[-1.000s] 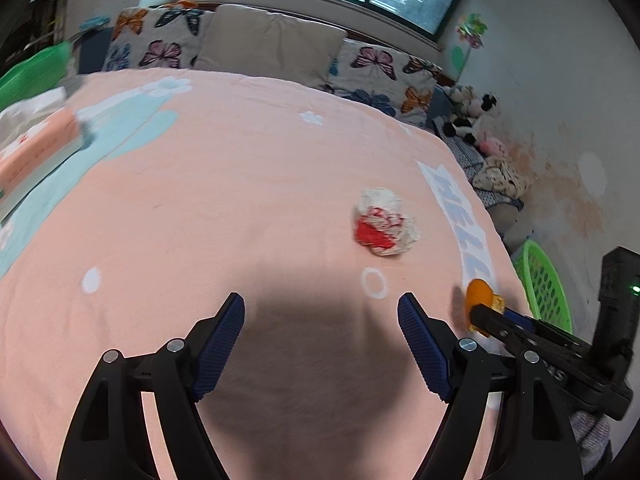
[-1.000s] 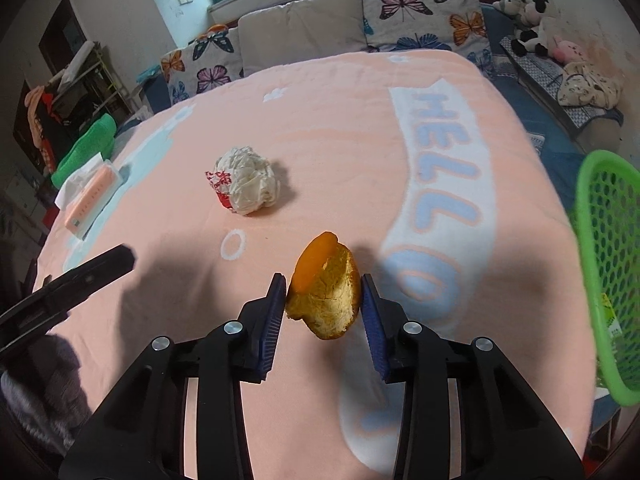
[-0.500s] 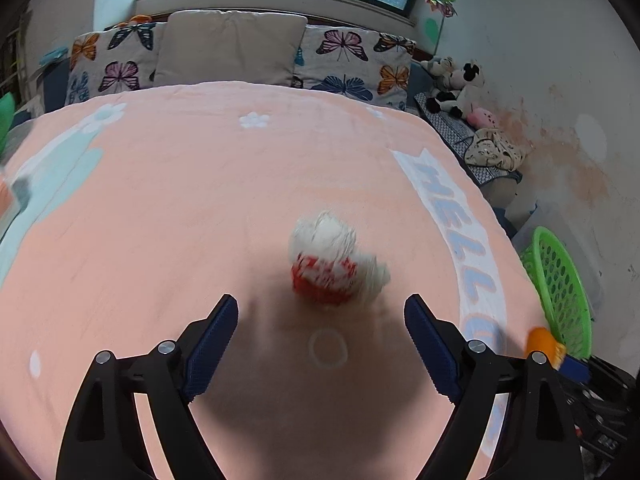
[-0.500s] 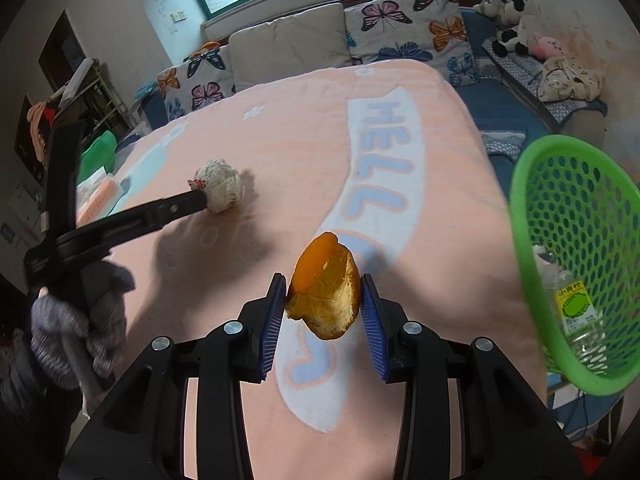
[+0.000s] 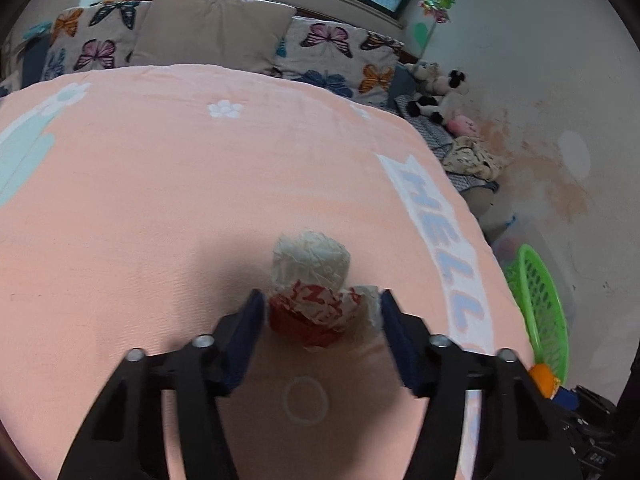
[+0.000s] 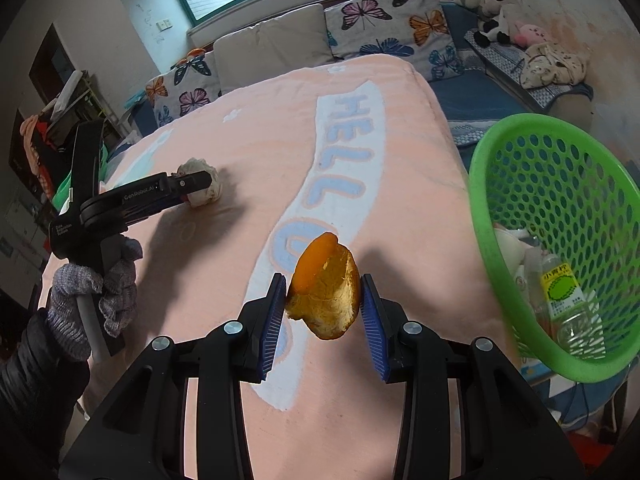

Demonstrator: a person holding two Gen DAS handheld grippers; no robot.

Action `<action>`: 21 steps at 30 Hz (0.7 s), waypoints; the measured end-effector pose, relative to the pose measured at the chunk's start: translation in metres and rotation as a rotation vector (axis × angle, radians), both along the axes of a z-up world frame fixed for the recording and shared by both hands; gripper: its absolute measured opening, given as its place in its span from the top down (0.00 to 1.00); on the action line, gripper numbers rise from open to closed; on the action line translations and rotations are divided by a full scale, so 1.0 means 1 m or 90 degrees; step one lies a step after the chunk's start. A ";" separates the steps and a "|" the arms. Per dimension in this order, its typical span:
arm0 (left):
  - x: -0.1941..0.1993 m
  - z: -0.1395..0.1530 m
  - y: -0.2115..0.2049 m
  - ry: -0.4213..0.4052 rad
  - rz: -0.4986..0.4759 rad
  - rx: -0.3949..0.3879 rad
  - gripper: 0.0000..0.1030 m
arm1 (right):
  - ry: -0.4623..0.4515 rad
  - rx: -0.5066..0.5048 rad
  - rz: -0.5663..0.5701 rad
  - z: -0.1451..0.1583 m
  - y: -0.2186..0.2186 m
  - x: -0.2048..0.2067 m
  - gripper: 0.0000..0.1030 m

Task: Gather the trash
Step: 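Grasp the crumpled white-and-red tissue with the left tool while the right tool holds the peel, then carry the peel and tissue over the green basket and open both tools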

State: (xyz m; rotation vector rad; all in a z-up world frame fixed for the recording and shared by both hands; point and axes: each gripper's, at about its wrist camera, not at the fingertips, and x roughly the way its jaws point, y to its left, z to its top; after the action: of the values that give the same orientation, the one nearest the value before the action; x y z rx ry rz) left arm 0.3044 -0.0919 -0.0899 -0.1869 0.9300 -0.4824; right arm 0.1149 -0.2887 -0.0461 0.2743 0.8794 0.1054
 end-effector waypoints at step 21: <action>-0.081 0.044 0.003 -0.043 -0.032 -0.025 0.58 | -0.025 -0.014 -0.024 0.012 -0.021 -0.034 0.63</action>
State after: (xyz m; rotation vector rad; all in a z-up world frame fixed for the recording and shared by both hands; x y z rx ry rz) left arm 0.2238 -0.0893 -0.0459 -0.1821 0.8610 -0.5497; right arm 0.0810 -0.3096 -0.0343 0.2673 0.8359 0.0660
